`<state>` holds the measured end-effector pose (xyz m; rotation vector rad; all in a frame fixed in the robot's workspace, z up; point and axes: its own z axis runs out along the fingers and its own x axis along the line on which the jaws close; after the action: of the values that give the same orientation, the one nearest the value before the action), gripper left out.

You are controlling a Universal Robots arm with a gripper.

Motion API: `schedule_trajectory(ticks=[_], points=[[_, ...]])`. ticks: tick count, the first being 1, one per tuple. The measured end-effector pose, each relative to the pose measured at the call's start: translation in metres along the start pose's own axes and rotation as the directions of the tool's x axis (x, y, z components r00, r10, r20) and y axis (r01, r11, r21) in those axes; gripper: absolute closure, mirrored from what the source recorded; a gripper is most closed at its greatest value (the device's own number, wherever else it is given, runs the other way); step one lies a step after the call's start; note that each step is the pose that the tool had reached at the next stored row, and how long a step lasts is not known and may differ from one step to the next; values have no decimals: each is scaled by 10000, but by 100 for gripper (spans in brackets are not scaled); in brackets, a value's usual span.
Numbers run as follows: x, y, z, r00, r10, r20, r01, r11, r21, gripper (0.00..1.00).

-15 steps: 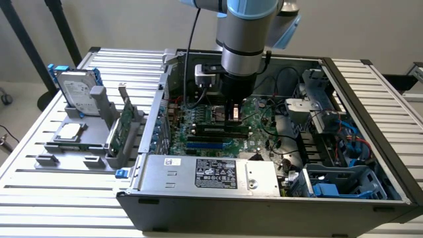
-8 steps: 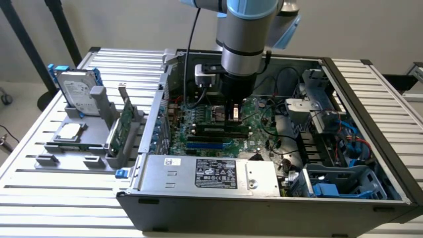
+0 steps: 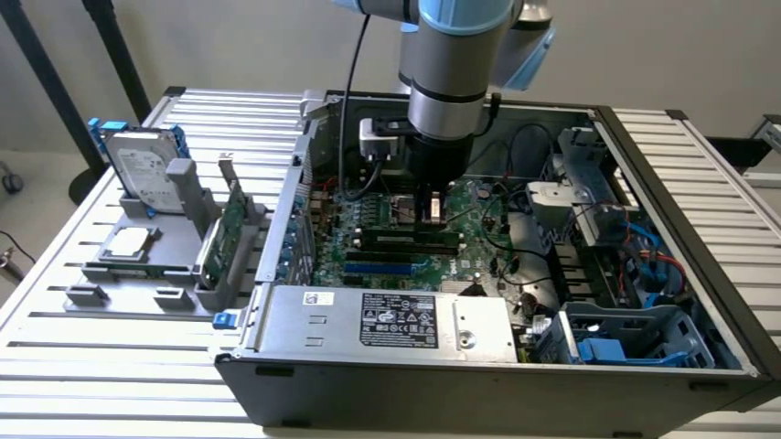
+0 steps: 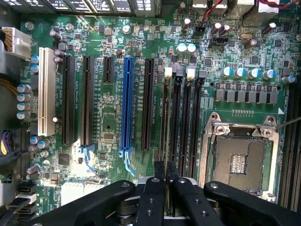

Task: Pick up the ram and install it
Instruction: 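Insert the ram into the slot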

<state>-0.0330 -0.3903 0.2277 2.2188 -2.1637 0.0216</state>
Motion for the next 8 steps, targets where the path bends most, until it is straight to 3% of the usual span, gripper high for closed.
schedule_trajectory(ticks=[8], points=[[7, 0, 18, 10000, -55, 1, 55, 10000, 4, 87]])
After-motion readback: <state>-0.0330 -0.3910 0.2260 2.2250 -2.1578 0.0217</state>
